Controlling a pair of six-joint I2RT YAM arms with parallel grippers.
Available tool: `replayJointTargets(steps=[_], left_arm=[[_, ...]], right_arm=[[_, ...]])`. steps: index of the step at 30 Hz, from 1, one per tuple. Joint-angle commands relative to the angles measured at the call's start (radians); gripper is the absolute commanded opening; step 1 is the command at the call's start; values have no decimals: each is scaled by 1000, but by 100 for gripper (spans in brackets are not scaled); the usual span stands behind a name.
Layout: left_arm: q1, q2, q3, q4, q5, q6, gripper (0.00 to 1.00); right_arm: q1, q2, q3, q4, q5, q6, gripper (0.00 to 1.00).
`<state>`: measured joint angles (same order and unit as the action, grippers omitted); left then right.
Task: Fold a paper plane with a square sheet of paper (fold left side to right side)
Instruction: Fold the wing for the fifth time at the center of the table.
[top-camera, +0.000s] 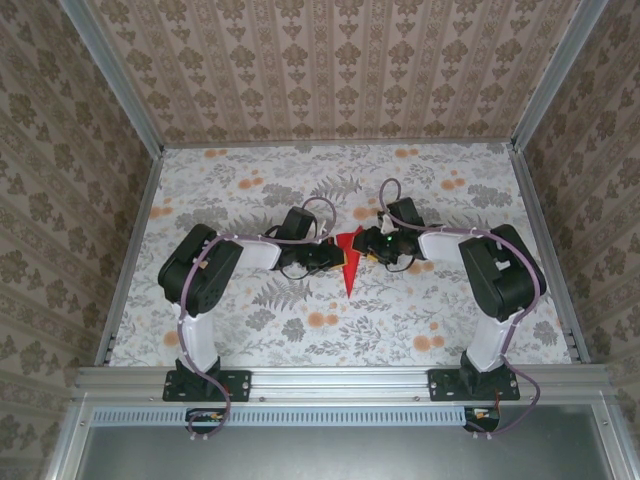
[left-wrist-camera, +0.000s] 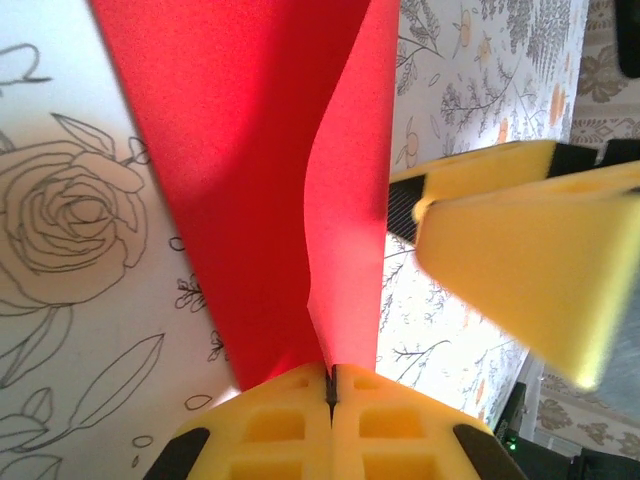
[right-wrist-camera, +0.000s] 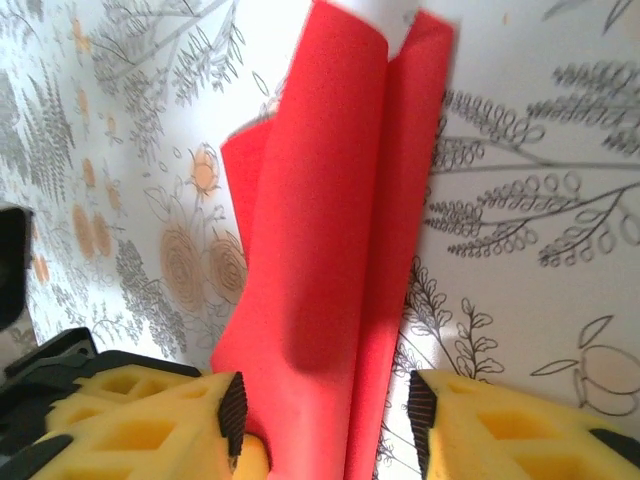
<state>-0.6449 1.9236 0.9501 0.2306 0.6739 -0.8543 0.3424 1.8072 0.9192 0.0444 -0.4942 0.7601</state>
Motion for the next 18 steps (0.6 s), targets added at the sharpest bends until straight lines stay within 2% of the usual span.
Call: replayJointTargets(steps=[1,4,18], left_arm=[[10,12,20,-17,4,55,3],[10,13,22,-16,5,64,3],[19,18,16,-16,1,74,3]], right_arm=[[-14,-46,13,-7,-20,23,56],[-15,-44,29,-8,-12,49,61],[-3,49,108,-42,-23,70,61]])
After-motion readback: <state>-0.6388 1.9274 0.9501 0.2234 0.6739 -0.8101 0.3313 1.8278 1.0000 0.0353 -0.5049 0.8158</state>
